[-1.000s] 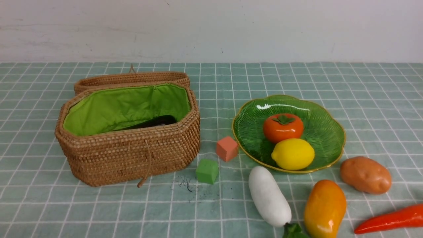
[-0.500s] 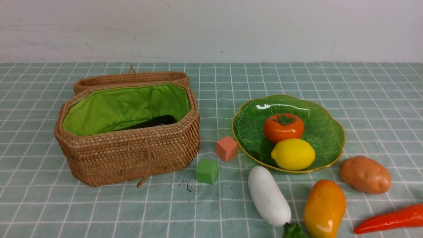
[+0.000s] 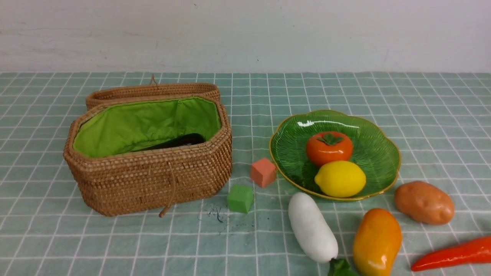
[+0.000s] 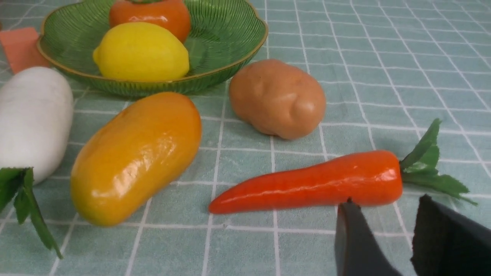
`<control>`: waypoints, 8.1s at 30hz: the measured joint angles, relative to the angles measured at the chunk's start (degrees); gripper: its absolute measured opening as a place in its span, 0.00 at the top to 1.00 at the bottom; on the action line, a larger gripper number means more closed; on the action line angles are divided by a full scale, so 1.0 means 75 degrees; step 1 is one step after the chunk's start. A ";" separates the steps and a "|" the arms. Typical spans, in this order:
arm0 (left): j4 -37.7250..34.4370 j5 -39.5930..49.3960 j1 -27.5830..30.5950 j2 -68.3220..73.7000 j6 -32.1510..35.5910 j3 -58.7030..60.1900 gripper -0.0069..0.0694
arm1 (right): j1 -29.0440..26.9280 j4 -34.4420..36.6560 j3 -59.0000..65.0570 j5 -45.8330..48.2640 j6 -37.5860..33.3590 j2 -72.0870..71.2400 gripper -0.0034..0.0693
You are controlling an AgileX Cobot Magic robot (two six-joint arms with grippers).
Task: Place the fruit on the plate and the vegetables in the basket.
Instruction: Use the right arm to grab a carrot and put it into the left basket, then take a daikon with your right arm and place it on the basket on the left, then use the right arm to grab a potato and put it into the left basket
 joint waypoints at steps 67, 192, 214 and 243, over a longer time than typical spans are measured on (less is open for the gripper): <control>-0.0009 0.0000 0.0000 0.0000 0.0000 0.0000 0.90 | 0.0000 -0.0886 -0.6412 0.2384 0.8073 1.1992 0.17; 0.0199 0.0006 0.0006 0.0000 0.0000 0.0000 0.75 | 0.4626 0.2517 -1.3668 0.1907 -0.0784 1.4060 0.26; 0.0199 0.0006 0.0006 0.0000 0.0000 0.0000 0.72 | 0.6310 0.5712 -1.3934 -0.2370 -0.5745 1.6242 0.09; 0.0206 0.0006 0.0006 0.0000 0.0000 0.0000 0.70 | 0.0597 0.0052 -1.0134 0.5392 -0.2020 1.2330 0.15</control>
